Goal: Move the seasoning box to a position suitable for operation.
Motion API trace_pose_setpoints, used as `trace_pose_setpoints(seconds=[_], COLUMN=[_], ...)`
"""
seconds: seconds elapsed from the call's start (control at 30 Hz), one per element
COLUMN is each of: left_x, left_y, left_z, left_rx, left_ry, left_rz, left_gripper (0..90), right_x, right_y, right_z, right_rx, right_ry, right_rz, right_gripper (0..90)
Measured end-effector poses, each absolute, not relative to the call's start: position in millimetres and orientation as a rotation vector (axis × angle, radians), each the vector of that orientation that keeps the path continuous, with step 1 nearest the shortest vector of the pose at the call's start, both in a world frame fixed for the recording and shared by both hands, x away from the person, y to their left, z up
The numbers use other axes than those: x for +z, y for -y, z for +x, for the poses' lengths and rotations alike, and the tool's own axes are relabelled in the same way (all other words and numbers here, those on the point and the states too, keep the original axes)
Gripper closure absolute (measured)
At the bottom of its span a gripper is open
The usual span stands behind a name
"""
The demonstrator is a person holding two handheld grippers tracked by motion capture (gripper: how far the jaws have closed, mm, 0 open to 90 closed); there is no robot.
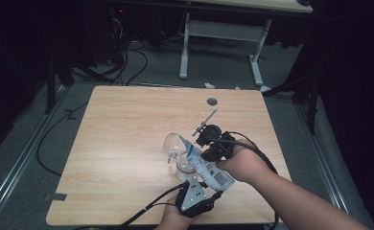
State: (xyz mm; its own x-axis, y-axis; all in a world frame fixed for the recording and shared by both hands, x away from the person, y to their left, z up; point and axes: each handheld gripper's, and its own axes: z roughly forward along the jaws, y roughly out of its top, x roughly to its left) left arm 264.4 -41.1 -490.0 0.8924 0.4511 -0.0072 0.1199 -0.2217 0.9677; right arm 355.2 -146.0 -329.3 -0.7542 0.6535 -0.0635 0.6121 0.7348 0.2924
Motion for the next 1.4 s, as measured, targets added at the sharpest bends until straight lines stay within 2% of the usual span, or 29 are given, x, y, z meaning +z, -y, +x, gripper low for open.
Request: trace_pose_setpoints(seconds=[1.4], left_x=[-487.3], left_y=[40.8], left_z=[266.2], left_rx=[0.303], left_ry=[-0.435], left_rz=[1.778], left_gripper=[59.1], right_x=[-328.3], right_y=[142.2], right_z=[357.7], right_rx=[0.37], right_ry=[-2.772], right_rz=[1.004], right_gripper=[90.0])
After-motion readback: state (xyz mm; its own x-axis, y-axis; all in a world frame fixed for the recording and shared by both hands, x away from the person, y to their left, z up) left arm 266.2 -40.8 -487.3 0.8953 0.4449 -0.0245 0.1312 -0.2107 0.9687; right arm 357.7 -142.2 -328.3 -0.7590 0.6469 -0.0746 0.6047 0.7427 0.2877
